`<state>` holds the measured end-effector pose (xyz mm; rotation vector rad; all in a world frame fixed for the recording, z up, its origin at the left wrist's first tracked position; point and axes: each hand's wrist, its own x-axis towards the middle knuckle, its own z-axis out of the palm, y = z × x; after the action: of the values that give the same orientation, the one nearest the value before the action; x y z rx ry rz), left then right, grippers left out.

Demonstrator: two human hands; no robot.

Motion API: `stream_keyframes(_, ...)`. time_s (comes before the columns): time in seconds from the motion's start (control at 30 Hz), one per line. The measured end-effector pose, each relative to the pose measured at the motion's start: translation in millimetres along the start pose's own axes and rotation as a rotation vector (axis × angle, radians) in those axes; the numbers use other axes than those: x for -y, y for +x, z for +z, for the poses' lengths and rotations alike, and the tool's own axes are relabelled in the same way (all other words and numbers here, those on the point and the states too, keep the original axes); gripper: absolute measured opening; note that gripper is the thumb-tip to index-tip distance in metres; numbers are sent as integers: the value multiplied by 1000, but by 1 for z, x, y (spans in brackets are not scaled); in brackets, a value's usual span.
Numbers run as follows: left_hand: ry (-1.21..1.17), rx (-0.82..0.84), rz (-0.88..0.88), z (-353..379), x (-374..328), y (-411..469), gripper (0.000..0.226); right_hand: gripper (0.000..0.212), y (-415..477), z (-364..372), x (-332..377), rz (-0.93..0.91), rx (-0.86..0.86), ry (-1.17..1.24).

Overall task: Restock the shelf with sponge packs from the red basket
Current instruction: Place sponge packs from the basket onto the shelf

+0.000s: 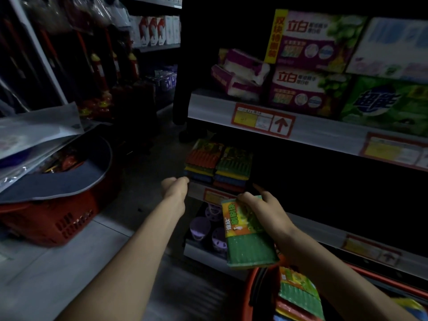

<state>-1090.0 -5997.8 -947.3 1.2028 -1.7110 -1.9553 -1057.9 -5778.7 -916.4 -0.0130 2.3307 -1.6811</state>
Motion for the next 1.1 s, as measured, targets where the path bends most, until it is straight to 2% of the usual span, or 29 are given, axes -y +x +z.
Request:
stream_keyframes(0.17,37,15,13,-2,-1,4,40,69,-1,4,7,160,90,108)
stream_keyframes(0.33,22,36,14,-4,-1,3,42,53,4,9,4,156,110,119)
stream_keyframes(0.47,-8,37,30,-7,0,1,44,60,5,9,-1,147,108,103)
stream_keyframes(0.63,23,42,49,-17,3,-7,25,65,-6,6,1,109,72,124)
stream_keyframes(0.87,207,188,186,-38,4,-77,19,62,-29,-19,5,103,30,184)
stream_keyframes(0.97,188,243,229,-37,-3,-116,16,57,-47,-35,8,77,39,213)
stream_keyframes(1.1,163,335,237,-31,-2,-168,11,66,-74,-62,17,28,1,192)
